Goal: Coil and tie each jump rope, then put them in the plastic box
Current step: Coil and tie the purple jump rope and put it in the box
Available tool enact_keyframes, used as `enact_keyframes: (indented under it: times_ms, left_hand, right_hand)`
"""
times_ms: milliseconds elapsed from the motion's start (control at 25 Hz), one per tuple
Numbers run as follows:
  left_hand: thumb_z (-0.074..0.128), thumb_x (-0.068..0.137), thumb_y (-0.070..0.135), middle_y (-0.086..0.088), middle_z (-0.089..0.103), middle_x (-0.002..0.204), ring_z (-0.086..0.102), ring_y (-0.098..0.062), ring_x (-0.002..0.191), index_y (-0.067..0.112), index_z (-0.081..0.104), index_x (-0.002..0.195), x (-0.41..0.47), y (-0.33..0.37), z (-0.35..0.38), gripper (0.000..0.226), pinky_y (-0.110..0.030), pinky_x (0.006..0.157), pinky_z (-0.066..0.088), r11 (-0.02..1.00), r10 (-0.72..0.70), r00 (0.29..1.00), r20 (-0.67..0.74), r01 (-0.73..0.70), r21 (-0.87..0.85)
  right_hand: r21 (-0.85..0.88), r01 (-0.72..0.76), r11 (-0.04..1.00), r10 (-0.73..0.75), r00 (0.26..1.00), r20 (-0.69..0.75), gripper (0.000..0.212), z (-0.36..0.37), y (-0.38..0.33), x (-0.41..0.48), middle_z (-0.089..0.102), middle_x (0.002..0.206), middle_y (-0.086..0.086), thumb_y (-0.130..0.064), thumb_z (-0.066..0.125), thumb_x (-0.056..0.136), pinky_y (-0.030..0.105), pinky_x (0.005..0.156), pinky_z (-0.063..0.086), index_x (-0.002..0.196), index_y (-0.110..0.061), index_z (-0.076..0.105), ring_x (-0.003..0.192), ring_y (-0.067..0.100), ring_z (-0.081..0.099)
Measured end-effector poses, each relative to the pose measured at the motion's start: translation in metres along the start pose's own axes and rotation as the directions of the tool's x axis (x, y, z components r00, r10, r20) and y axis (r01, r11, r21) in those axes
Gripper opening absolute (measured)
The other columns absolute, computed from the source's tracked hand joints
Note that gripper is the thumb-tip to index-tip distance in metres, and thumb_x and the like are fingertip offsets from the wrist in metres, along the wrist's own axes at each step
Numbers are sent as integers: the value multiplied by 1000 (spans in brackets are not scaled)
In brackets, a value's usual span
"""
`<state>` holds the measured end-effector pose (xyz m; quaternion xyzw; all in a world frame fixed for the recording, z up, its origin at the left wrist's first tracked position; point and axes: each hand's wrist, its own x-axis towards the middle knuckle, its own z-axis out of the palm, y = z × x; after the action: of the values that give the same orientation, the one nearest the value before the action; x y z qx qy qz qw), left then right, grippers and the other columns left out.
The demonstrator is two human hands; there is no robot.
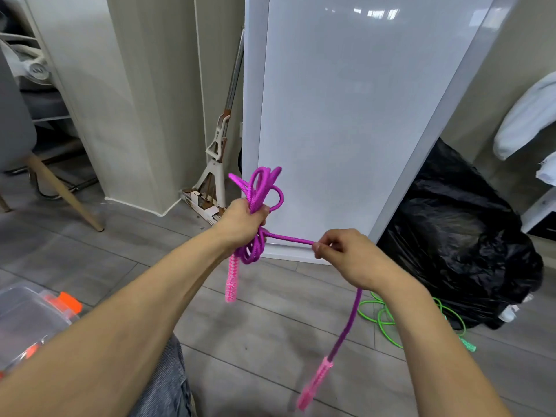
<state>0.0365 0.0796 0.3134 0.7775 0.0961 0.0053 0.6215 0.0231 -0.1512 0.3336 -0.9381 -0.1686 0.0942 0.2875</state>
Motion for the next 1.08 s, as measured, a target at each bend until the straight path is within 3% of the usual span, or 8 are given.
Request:
enact_keyframes:
  times_ms: [120, 240, 360, 520, 680, 800, 920, 1080]
  left_hand:
    - [45, 101, 15, -13, 60, 78, 70, -35, 77, 10, 50, 84, -3, -5, -3, 18, -51, 76, 58, 890, 11, 994, 107, -59, 452]
    - [47, 100, 13, -12, 61, 97, 61, -29, 87, 8, 50, 108, -8, -6, 6, 10, -46, 81, 54, 557, -27, 974, 226, -173, 812]
    - [52, 99, 13, -8, 59, 103, 53, -26, 89, 13, 48, 123, -17, -2, 15, 24, -45, 87, 49, 333, -40, 942, 332, -301, 894]
    - [50, 96, 6, -2, 50, 95, 59, -30, 96, 20, 51, 106, -37, 11, 28, 17, -40, 81, 48, 188, 10, 855, 518, -511, 839]
    - [51, 94, 9, 2, 48, 88, 55, -23, 87, 21, 47, 93, -60, 28, 35, 12, -38, 72, 40, 237, 137, 764, 631, -644, 728]
    - [52, 95, 18, 6, 51, 90, 51, -19, 86, 23, 46, 98, -77, 41, 33, 9, -33, 68, 34, 343, 253, 699, 669, -711, 613]
    - [55, 96, 15, 8, 54, 88, 50, -11, 78, 22, 50, 109, -92, 50, 36, 16, -29, 69, 40, 523, 377, 625, 684, -753, 399]
    - [52, 94, 8, -4, 58, 81, 45, -9, 62, 14, 54, 111, -76, 43, 33, 18, -30, 65, 44, 834, 322, 786, 527, -499, 236]
  right_hand:
    - [-19, 31, 999, -33, 993, -117, 17, -10, 6, -4, 55, 66, -8, -40, 60, 96, 20, 53, 32, 84, -28, 66, 59, 5, 47]
    - [-57, 145, 988, -155, 954, -256, 11, -12, -4, -6, 59, 70, -10, -39, 62, 95, 23, 59, 39, 89, -31, 66, 66, 5, 53]
    - [-134, 261, 956, -292, 892, -346, 7, -13, -14, -9, 60, 78, -10, -39, 66, 92, 26, 66, 44, 92, -33, 69, 73, 6, 55]
    - [-126, 322, 938, -346, 853, -391, 4, -12, -18, -9, 56, 75, -11, -38, 73, 87, 15, 61, 36, 90, -35, 74, 71, 6, 53]
    - [349, 242, 905, -142, 947, -288, 8, -20, 5, -3, 74, 82, -6, -22, 81, 81, 19, 69, 50, 88, -24, 80, 72, 8, 64]
    - [740, 43, 671, -1, 998, -57, 14, -21, 26, -4, 76, 82, 4, -21, 80, 72, 22, 65, 52, 85, -14, 81, 69, 12, 64]
    - [860, -119, 497, -1, 991, 137, 12, -20, 41, -1, 73, 79, 6, -18, 79, 71, 23, 60, 57, 83, -14, 79, 65, 14, 67]
    - [880, -105, 464, -74, 985, 157, 21, -9, 45, 4, 53, 59, -6, -35, 88, 61, 23, 46, 32, 66, -19, 73, 47, 6, 42]
